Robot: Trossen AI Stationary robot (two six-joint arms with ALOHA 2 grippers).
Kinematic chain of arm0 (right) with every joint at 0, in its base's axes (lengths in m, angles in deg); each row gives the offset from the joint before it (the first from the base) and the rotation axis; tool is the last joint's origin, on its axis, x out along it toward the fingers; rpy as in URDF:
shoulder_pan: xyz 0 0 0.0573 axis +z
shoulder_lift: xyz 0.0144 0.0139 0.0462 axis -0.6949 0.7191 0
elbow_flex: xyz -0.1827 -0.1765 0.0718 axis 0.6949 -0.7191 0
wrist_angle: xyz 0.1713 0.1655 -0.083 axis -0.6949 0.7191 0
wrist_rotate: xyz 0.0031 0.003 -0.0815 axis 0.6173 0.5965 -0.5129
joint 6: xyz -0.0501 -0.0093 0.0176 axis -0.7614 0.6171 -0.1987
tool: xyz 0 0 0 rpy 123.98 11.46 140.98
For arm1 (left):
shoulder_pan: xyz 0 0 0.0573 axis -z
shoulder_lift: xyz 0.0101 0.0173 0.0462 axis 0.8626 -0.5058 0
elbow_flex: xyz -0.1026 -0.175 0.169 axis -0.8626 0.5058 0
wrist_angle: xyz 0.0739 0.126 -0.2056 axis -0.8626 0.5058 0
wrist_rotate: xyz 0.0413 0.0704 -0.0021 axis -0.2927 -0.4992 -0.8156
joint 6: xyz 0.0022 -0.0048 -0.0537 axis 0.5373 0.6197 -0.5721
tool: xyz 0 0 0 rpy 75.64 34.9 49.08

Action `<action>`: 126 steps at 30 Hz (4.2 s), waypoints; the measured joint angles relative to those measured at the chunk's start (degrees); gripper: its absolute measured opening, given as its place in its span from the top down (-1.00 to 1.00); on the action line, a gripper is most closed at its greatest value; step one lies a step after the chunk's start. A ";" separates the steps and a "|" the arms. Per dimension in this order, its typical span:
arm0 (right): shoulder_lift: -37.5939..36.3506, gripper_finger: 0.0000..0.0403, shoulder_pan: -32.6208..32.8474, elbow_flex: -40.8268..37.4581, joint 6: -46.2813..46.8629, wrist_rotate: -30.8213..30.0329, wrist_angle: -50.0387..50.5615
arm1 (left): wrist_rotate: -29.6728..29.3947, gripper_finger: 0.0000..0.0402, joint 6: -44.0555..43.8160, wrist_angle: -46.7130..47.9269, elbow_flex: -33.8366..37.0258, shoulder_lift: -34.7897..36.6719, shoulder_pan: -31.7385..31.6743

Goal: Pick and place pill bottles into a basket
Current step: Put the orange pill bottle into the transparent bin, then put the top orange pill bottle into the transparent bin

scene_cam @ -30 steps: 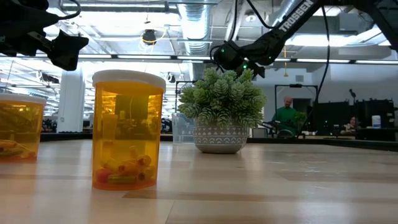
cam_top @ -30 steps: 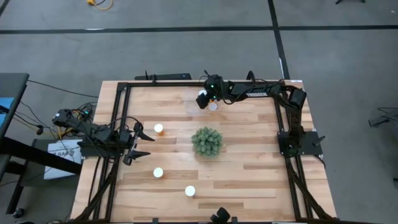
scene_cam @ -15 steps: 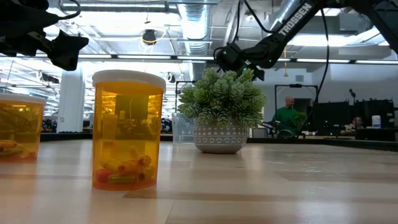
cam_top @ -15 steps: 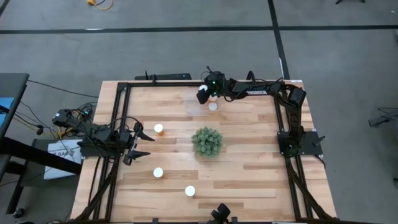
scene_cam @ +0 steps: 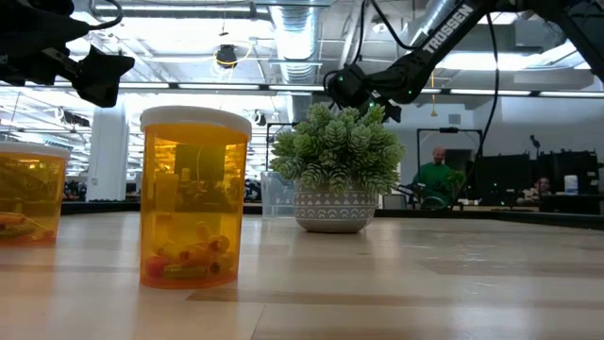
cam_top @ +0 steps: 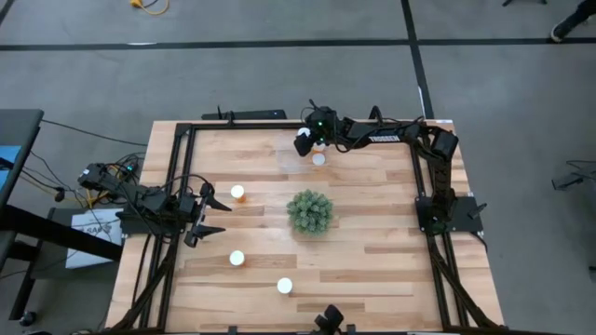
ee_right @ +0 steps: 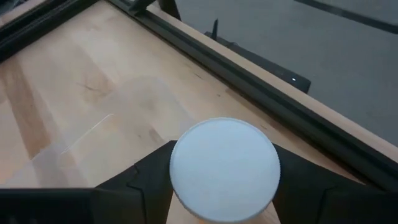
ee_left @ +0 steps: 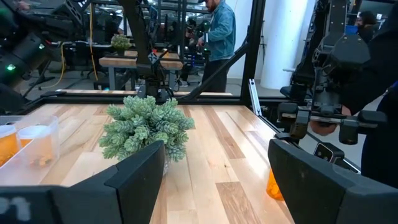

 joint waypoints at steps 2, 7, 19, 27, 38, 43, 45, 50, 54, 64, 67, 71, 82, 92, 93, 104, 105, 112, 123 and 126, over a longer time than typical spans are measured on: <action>0.00 -0.15 -0.01 0.00 0.02 0.93 -0.22 | 0.00 -0.38 0.00 -0.02 0.00 0.00 0.00; 0.00 -0.28 0.00 0.00 0.05 1.06 -0.14 | 0.00 -0.38 0.00 -0.01 0.00 0.00 0.00; -0.06 -0.29 0.07 0.00 0.07 1.04 -0.06 | 0.00 -0.38 0.00 0.00 0.02 0.00 0.00; -6.50 -0.29 3.56 0.44 -4.59 4.10 1.95 | 0.00 -0.38 0.00 -0.01 0.00 0.00 0.01; -24.74 -0.29 18.43 -10.75 -7.18 5.60 1.84 | 0.00 -0.38 0.00 -0.01 0.00 0.01 0.00; -32.52 -0.29 25.35 -22.04 -1.75 5.51 -9.42 | 0.00 -0.38 0.00 -0.02 0.00 0.02 0.00; -35.11 -0.29 27.22 -26.98 0.59 5.30 -15.04 | 0.00 -0.38 0.00 -0.01 0.01 0.01 0.02; -39.57 -0.29 31.11 -37.64 4.71 5.28 -26.89 | 0.00 -0.38 0.00 -0.02 0.01 0.02 0.00; -44.53 -0.29 34.17 -44.86 7.73 6.94 -34.08 | 0.00 -0.38 0.00 -0.01 0.00 0.01 0.00; -72.52 -0.29 42.42 -56.08 5.49 7.84 -22.59 | 0.00 -0.38 0.00 -0.01 0.00 0.00 0.02; -78.68 -0.29 44.20 -56.22 3.37 6.71 -18.14 | 0.02 -0.38 0.00 -0.02 0.00 0.00 0.00; -82.76 -0.29 45.30 -56.28 3.04 5.85 -17.38 | 0.00 -0.38 0.00 0.00 0.01 0.01 0.01; -97.89 -0.29 46.36 -60.98 4.03 5.30 -16.90 | 0.00 -0.38 0.00 0.00 0.00 0.02 0.02; -110.04 -0.29 46.18 -60.98 2.87 3.75 -9.67 | 0.00 -0.38 0.00 -0.02 0.00 0.02 0.01; -111.01 -0.29 46.16 -60.98 2.77 3.61 -9.70 | 0.00 -0.38 0.00 -0.01 0.00 0.02 0.00; -112.69 -0.29 46.98 -61.02 2.69 3.39 -11.02 | 0.00 -0.38 0.00 -0.01 0.00 0.02 0.00; -112.69 -0.29 47.17 -61.02 2.35 3.37 -11.58 | 0.00 -0.38 0.00 -0.01 0.02 0.00 0.00; -112.69 -0.29 47.82 -64.83 1.53 2.36 -17.16 | 0.00 -0.38 0.00 0.00 0.00 0.01 0.00; -112.69 -0.29 48.51 -66.73 1.53 2.44 -19.13 | 0.00 -0.38 0.00 0.00 0.00 0.00 0.02; -112.69 -0.29 49.10 -66.73 1.04 2.42 -18.77 | 0.00 -0.38 0.00 -0.01 0.01 0.01 0.02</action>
